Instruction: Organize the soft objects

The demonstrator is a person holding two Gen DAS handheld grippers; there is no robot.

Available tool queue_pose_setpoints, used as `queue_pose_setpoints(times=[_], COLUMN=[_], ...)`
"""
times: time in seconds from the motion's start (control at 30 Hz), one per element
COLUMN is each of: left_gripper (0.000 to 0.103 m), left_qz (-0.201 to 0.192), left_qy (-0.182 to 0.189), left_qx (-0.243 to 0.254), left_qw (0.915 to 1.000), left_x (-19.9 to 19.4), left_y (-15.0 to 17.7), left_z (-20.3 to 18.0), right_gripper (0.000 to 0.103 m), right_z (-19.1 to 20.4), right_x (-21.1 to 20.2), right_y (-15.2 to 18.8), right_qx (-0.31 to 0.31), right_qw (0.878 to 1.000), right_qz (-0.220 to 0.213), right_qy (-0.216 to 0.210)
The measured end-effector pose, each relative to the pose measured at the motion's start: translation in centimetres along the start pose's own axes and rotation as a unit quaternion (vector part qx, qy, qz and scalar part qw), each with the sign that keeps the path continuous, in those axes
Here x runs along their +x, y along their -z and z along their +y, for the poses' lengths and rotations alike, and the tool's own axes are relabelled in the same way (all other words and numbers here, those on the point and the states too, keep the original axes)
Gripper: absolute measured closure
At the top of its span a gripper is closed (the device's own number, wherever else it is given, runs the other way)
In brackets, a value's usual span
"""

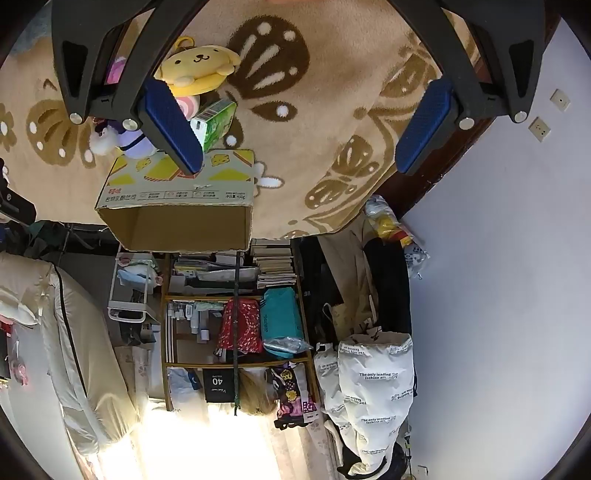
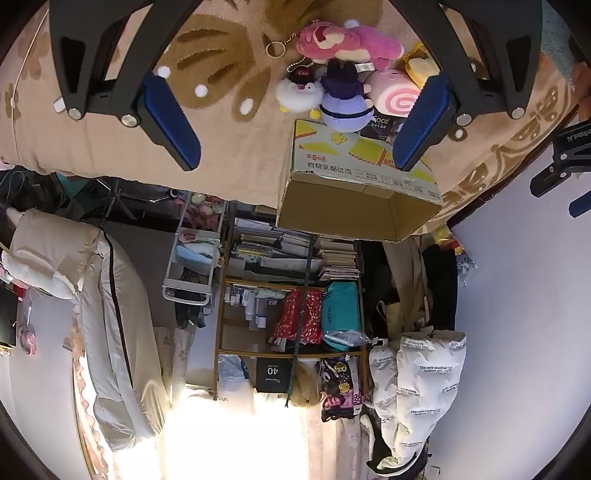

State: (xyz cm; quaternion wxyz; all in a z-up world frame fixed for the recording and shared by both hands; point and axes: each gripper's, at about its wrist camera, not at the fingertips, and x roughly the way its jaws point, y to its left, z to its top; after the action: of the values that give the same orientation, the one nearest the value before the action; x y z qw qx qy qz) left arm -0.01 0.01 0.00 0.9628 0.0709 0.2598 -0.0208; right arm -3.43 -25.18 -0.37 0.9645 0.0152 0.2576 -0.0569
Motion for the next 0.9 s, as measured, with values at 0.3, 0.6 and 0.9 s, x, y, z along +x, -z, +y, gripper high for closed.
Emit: queue_pose_setpoints(times=[0.3, 0.6, 0.9], left_gripper=[0.0, 0.0, 0.0], left_qz=[0.0, -0.001, -0.001], left_qy=[-0.003, 0.003, 0.003], left_qx=[0.009, 0.011, 0.011], left_qw=[1.0, 0.9999, 0.9999], left_x=[-0.2, -0.1, -0.1], left_y=[-0.2, -0.1, -0.1], left_z=[-0.6, -0.5, -0.5], right_gripper=[0.0, 0.0, 0.0], right_z=[-0.1, -0.1, -0.2], right_x=[0.0, 0.0, 0.1], right_y=[0.0, 0.0, 0.0], right_qx=[0.002, 0.002, 0.002], right_qw=[1.0, 1.0, 1.0], right_qz=[0.001, 0.001, 0.001], right_qy=[-0.002, -0.001, 0.0])
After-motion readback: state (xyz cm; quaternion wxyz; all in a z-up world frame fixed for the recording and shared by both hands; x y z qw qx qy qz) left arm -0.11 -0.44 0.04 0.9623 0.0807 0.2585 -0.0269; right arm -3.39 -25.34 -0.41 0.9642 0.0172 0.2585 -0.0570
